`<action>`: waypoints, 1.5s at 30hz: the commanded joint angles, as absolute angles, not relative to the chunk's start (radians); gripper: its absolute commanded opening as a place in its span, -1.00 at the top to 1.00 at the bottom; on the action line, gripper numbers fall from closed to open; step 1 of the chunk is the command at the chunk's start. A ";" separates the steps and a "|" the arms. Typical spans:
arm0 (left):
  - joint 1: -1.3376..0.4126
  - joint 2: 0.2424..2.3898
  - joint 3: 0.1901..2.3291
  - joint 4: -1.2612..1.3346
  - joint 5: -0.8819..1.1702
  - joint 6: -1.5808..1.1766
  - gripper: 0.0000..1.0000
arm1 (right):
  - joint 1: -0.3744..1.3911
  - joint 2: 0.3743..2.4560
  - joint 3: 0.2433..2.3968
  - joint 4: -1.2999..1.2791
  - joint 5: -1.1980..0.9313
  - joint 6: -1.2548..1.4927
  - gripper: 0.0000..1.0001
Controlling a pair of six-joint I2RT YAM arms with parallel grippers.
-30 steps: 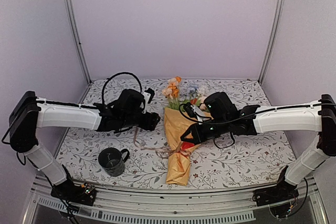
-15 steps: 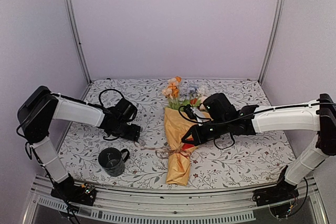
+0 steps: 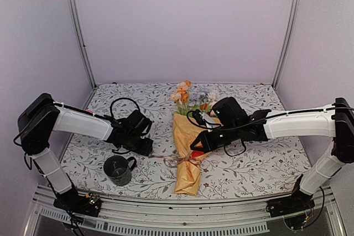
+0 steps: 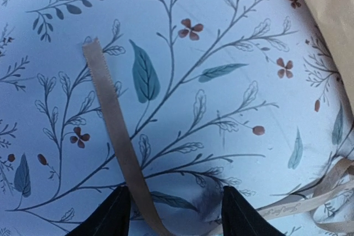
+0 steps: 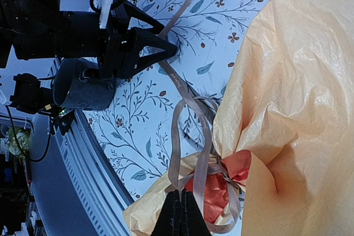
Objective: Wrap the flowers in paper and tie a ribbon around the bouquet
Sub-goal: Cross the half-tied ribbon over the folded bouquet.
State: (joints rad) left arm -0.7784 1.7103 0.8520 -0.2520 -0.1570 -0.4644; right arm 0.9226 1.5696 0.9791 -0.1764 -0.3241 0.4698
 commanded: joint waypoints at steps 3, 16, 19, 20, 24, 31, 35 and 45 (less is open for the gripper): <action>-0.823 1.770 0.827 -0.370 -0.087 -0.481 0.28 | 0.921 1.586 1.004 -0.189 -0.331 0.456 1.00; -0.922 1.614 0.883 -0.341 -0.161 -0.418 1.00 | 0.920 1.582 1.002 -0.190 -0.326 0.453 1.00; -0.985 1.527 0.914 -0.313 -0.212 -0.362 1.00 | 0.915 1.590 1.005 -0.190 -0.326 0.460 1.00; -1.009 1.499 0.919 -0.294 -0.230 -0.336 1.00 | 0.909 1.593 1.006 -0.189 -0.329 0.466 1.00; -1.106 1.375 0.906 -0.144 -0.224 -0.224 1.00 | 0.883 1.602 1.008 -0.165 -0.368 0.477 1.00; -1.263 1.348 0.973 0.132 -0.168 0.004 1.00 | 0.832 1.641 1.046 -0.124 -0.438 0.465 1.00; -1.300 1.461 1.103 0.179 -0.110 0.107 1.00 | 0.807 1.658 1.053 -0.106 -0.477 0.461 1.00; -1.403 1.704 1.279 0.206 0.221 0.244 1.00 | 0.792 1.663 1.068 -0.114 -0.495 0.432 1.00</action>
State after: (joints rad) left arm -1.3636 1.6257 1.2293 0.1951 0.0444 0.1646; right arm 0.7971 1.6470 1.0382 -0.1265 -0.4744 0.4591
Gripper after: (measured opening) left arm 0.004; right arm 0.008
